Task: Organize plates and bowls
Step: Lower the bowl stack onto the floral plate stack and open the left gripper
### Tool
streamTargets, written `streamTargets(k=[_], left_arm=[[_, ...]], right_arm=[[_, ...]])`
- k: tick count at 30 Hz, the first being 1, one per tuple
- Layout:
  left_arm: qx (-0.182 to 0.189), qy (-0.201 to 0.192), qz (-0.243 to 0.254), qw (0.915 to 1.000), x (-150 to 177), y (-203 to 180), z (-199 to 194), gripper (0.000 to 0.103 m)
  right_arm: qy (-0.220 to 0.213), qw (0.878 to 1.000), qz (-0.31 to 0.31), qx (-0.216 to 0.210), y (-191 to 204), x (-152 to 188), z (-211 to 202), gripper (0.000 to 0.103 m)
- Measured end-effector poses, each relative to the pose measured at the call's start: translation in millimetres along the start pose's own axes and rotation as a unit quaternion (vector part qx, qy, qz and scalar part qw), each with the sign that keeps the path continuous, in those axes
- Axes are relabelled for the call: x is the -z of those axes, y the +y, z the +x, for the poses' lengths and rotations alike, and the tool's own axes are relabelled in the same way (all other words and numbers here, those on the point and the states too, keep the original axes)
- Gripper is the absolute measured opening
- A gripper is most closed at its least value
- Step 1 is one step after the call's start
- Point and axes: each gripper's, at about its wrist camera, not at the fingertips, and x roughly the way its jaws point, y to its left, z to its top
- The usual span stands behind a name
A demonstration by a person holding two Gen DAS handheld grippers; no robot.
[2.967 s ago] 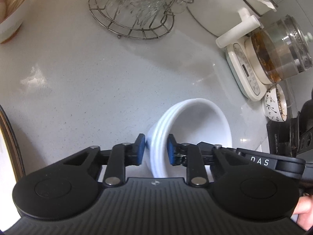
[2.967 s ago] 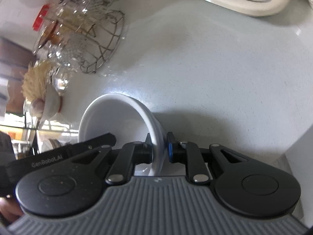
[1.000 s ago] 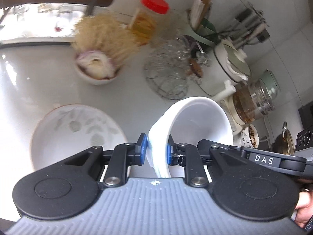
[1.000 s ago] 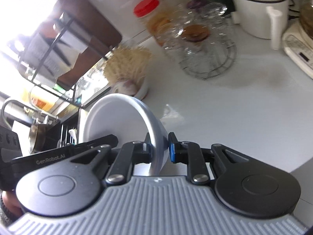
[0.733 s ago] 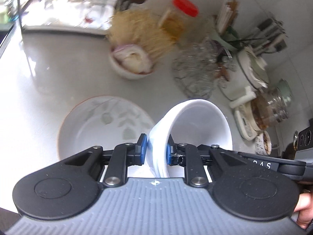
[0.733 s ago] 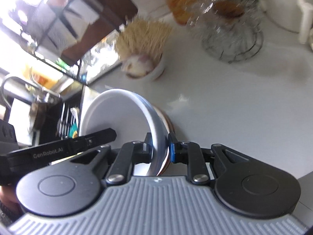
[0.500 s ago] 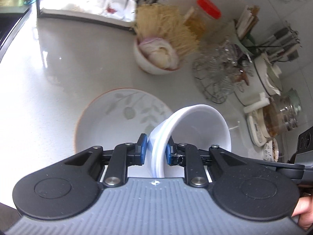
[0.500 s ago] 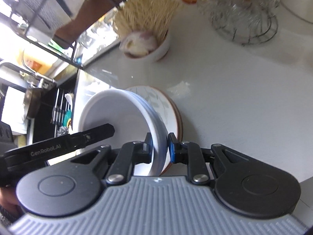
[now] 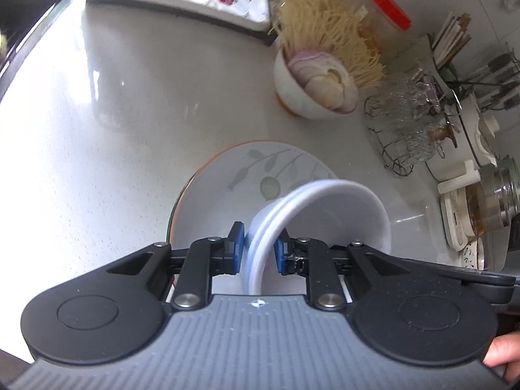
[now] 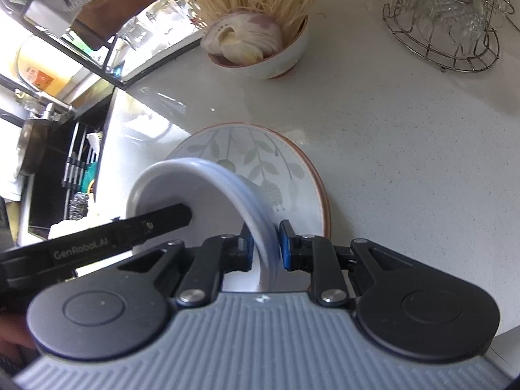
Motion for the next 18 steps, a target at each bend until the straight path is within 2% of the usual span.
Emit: streamTargets(k=[3, 10, 16, 18], left_arm=[[0.01, 0.0, -0.013, 0.9999, 0.7, 3.1, 1.8, 0.023], [0.0, 0.009, -0.004, 1.0, 7.9, 1.0, 6.4, 0.023], [-0.025, -0.017, 0.028, 0.9992, 11.6, -7.5, -10.9, 0.023], [-0.031, -0.027, 0.032, 0.9986, 12.9, -9.1, -18.6, 0.027]], right_arm=[[-0.002, 1.0, 0.003, 0.01, -0.4, -2.1, 2.3, 0.02], [-0.006, 1.0, 0.021, 0.012, -2.5, -0.4, 5.4, 0.02], [-0.02, 1.0, -0.011, 0.013, 7.8, 0.4, -7.1, 0.021], [-0.022, 1.0, -0.011, 0.01, 7.2, 0.0, -11.1, 0.023]])
